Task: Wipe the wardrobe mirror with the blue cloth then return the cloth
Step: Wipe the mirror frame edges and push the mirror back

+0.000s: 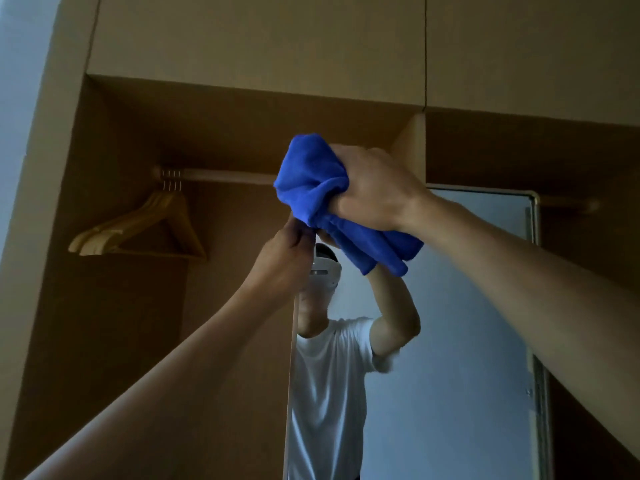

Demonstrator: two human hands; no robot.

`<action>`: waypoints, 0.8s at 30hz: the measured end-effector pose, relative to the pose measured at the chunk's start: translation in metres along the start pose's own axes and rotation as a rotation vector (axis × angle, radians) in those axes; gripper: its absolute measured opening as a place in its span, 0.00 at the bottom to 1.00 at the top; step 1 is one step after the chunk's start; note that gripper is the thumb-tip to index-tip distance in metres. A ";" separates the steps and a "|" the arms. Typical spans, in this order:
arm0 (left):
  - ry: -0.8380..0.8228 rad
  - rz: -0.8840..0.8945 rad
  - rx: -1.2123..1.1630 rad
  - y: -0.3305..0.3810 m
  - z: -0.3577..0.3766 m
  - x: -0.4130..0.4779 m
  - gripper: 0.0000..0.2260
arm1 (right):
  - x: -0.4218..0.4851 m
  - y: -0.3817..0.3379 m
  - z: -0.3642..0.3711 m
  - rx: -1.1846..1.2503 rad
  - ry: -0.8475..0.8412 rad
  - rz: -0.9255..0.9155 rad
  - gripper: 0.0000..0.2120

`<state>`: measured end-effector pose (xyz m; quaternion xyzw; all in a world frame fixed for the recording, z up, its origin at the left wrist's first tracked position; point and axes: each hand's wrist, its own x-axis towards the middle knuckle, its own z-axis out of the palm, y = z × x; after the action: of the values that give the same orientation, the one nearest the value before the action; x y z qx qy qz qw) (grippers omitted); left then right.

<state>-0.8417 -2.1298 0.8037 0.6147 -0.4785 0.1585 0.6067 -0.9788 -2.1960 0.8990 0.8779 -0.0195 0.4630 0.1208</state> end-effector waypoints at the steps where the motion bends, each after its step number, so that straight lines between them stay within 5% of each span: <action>1: -0.007 -0.008 -0.014 -0.003 0.002 -0.004 0.18 | -0.011 0.002 0.003 0.009 -0.006 0.006 0.07; 6: -0.036 0.027 0.097 -0.010 0.011 -0.029 0.23 | -0.066 0.012 0.015 0.051 -0.020 0.109 0.14; 17: 0.096 0.278 0.399 -0.005 0.044 -0.132 0.28 | -0.195 0.042 0.026 0.547 -0.023 0.389 0.05; 20: 0.007 0.243 0.373 -0.005 0.065 -0.153 0.28 | -0.228 0.051 0.027 0.532 -0.064 0.477 0.18; 24: -0.060 0.220 0.364 0.002 0.099 -0.177 0.28 | -0.262 0.065 0.030 0.533 -0.145 0.575 0.20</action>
<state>-0.9682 -2.1478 0.6464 0.6627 -0.5241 0.2892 0.4500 -1.1134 -2.2869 0.6806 0.8676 -0.1523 0.4036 -0.2473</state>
